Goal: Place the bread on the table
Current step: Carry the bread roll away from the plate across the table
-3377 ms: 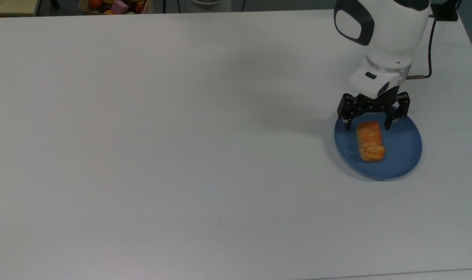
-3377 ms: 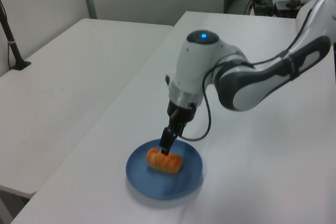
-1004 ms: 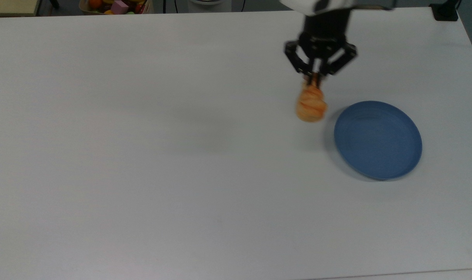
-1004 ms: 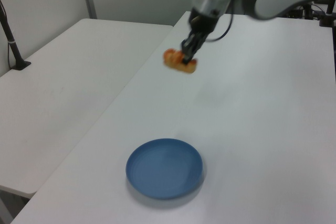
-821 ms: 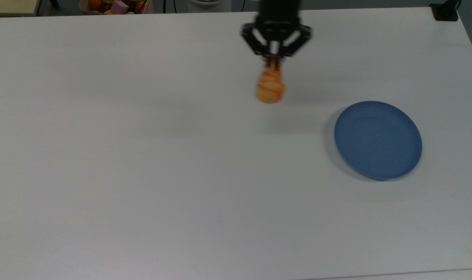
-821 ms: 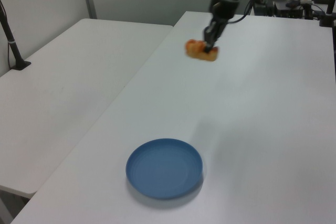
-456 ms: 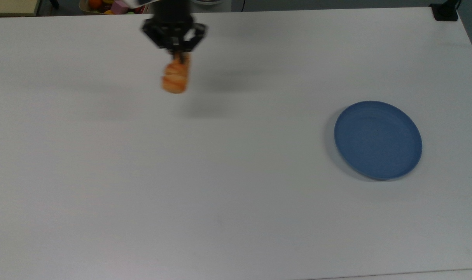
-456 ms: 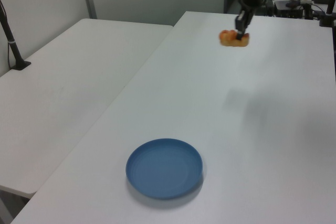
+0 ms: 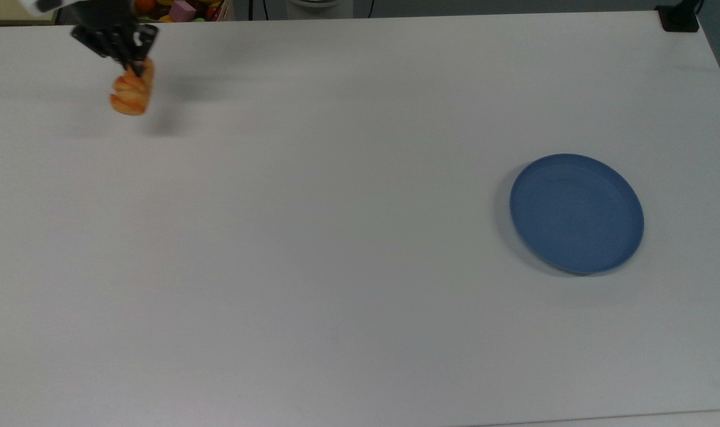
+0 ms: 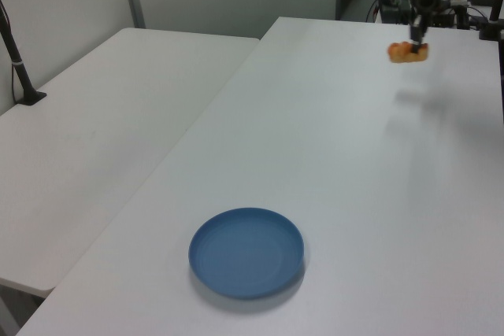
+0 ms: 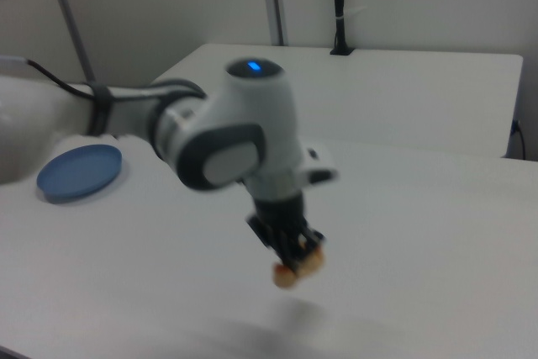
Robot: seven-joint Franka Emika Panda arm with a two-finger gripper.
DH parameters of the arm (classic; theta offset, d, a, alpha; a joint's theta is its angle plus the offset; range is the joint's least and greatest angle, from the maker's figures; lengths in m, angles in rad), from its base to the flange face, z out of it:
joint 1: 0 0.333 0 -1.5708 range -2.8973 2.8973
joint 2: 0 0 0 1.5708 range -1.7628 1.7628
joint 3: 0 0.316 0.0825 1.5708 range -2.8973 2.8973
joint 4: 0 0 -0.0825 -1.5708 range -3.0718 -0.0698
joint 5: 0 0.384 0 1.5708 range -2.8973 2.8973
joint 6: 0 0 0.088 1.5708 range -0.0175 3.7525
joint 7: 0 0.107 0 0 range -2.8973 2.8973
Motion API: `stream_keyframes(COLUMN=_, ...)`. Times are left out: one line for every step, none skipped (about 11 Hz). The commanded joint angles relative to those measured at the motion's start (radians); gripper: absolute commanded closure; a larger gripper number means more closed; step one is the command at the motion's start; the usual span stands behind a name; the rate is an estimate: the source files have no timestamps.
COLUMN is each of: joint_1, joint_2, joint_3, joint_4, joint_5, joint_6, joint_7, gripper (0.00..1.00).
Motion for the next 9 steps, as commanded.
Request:
stream_keyframes(joint_1=-0.146, joint_2=0.109, joint_3=0.016, joint_4=-0.008, joint_5=0.023, joint_6=0.178, joint_7=-0.138, gripper=1.00)
stream_keyframes(joint_1=-0.169, joint_2=0.153, joint_3=0.016, joint_4=0.000, joint_5=0.023, joint_6=0.219, joint_7=-0.173, gripper=1.00)
stream_keyframes(joint_1=-0.192, joint_2=0.190, joint_3=0.016, joint_4=0.010, joint_5=0.023, joint_6=0.287, joint_7=-0.179, gripper=1.00)
stream_keyframes(joint_1=-0.206, joint_2=0.230, joint_3=0.015, joint_4=0.027, joint_5=0.023, joint_6=0.328, joint_7=-0.190, gripper=1.00)
stream_keyframes(joint_1=-0.226, joint_2=0.258, joint_3=0.016, joint_4=0.043, joint_5=0.023, joint_6=0.335, joint_7=-0.230, gripper=1.00)
stream_keyframes(joint_1=-0.237, joint_2=0.267, joint_3=0.016, joint_4=0.046, joint_5=0.023, joint_6=0.335, joint_7=-0.264, gripper=1.00)
stream_keyframes(joint_1=-0.257, joint_2=0.273, joint_3=0.016, joint_4=0.053, joint_5=0.023, joint_6=0.335, joint_7=-0.305, gripper=1.00)
stream_keyframes(joint_1=-0.268, joint_2=0.291, joint_3=0.016, joint_4=0.060, joint_5=0.025, joint_6=0.333, joint_7=-0.358, gripper=1.00)
stream_keyframes(joint_1=-0.280, joint_2=0.305, joint_3=0.016, joint_4=0.073, joint_5=0.023, joint_6=0.329, joint_7=-0.406, gripper=0.97)
